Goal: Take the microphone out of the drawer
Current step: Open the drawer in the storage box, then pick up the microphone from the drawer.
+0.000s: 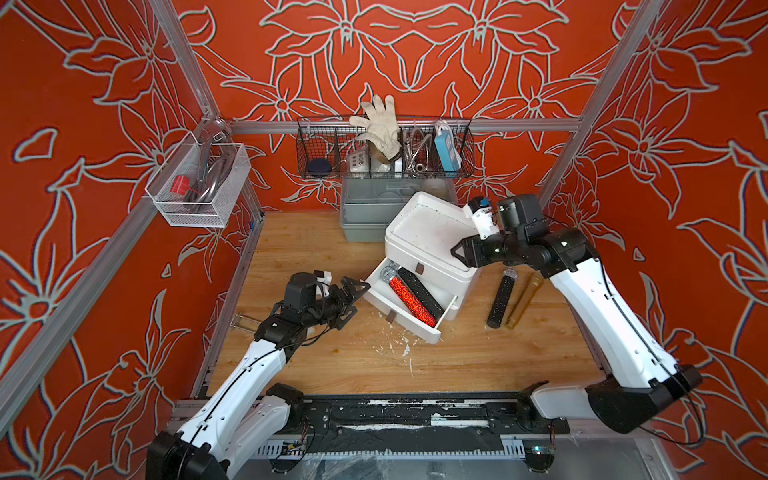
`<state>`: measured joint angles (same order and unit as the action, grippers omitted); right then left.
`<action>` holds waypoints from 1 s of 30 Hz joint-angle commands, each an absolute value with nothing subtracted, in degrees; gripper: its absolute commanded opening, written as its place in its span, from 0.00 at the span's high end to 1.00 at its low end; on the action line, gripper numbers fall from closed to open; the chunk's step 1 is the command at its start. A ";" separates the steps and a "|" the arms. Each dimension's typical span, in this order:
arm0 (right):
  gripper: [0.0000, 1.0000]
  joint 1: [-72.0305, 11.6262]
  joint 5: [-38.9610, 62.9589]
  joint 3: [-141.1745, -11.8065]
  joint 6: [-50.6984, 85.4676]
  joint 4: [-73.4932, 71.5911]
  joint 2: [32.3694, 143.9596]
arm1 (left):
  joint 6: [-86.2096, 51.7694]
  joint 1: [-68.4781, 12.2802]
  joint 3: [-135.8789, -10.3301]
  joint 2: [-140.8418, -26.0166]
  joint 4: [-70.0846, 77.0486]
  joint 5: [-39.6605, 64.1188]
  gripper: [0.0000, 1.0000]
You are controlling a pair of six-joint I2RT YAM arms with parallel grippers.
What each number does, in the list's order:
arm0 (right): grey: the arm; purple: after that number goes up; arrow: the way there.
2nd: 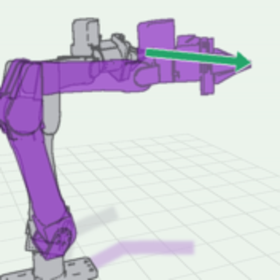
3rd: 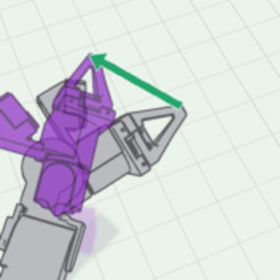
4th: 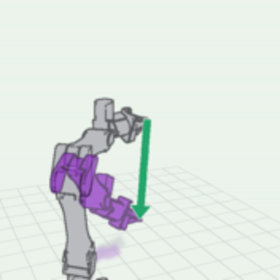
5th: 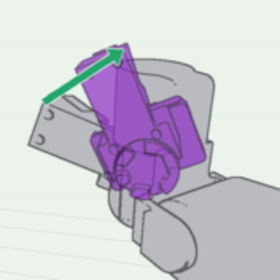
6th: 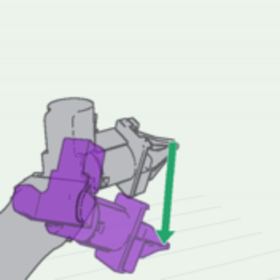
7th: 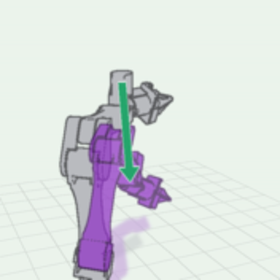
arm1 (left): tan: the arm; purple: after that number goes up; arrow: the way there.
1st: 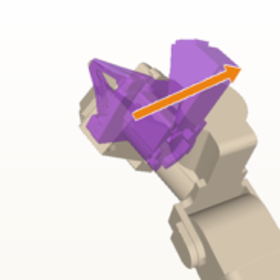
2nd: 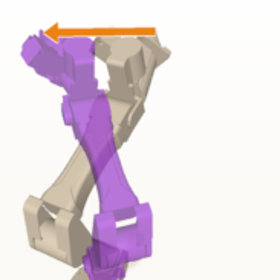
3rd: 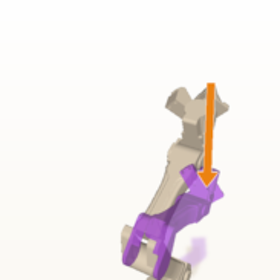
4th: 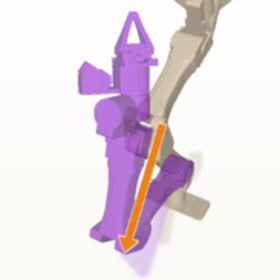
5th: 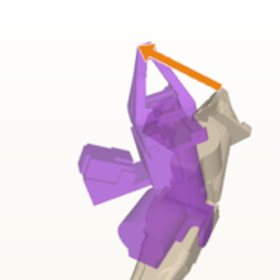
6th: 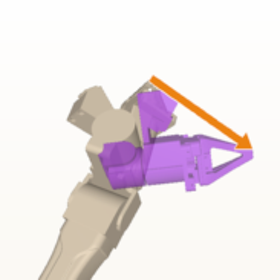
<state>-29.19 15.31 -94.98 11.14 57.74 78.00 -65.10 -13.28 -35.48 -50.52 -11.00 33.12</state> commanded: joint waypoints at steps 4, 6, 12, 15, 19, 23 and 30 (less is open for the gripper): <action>0.41 -39.58 15.55 -92.34 11.75 58.29 82.29 | -61.45 -8.76 -38.64 -52.71 -11.99 41.74 0.00; 0.42 -42.08 14.09 -91.50 12.25 57.22 84.31 | -62.46 -7.68 -38.51 -53.89 -9.37 44.59 0.00; 0.42 -47.18 11.16 -88.34 14.34 50.84 88.86 | -60.80 -5.75 -40.38 -54.86 -9.52 46.87 0.00; 0.43 -48.80 7.78 -87.27 14.88 48.21 91.36 | -57.06 -5.65 -43.20 -54.98 -14.99 44.59 0.00; 0.44 -49.42 5.00 -87.27 15.39 46.00 95.68 | -55.20 -5.54 -44.74 -55.07 -17.51 42.74 0.00; 0.44 -49.41 2.33 -89.52 14.07 46.73 99.90 | -55.70 -5.54 -43.84 -54.92 -17.23 42.63 0.00; 0.46 -49.49 -0.23 -92.06 11.88 47.51 104.92 | -56.29 -5.54 -42.33 -54.03 -16.70 42.62 0.00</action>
<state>-49.25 2.33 -90.11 13.19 47.24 103.85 -57.06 -5.93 -42.83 -55.07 -16.36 42.63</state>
